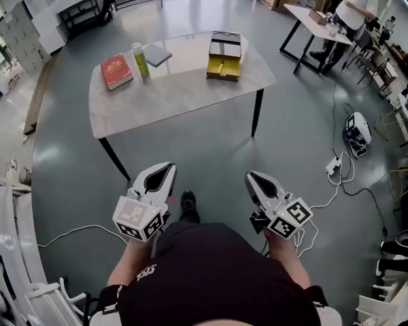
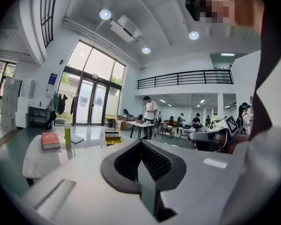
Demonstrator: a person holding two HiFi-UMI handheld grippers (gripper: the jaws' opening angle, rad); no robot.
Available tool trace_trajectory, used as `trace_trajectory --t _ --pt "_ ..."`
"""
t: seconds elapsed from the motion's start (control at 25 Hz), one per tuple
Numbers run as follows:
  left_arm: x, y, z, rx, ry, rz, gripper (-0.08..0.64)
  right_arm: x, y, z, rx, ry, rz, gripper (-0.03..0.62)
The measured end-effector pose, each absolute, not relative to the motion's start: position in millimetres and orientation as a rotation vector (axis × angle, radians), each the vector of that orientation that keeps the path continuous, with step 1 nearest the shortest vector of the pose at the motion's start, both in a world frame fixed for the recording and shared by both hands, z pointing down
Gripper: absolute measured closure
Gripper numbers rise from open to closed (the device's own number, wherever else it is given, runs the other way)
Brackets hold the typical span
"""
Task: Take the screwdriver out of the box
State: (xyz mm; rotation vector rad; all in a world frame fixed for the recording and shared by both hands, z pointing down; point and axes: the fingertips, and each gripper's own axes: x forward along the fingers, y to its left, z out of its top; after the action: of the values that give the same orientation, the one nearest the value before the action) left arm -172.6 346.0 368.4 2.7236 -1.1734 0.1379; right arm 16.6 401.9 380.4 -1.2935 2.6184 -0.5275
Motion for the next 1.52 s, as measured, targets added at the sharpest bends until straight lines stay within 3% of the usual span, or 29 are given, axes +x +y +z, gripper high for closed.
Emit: trace_trajectory --t 0.92,1.52 --pt "-206 108 373 2.738 -1.081 0.154 0.557 -26 153 367 -1.326 2.644 -0.551 0.580" --pt "-146 -11 383 2.658 -1.188 0.176 0.557 25 5 396 -1.176 2.703 -0.670 0.580"
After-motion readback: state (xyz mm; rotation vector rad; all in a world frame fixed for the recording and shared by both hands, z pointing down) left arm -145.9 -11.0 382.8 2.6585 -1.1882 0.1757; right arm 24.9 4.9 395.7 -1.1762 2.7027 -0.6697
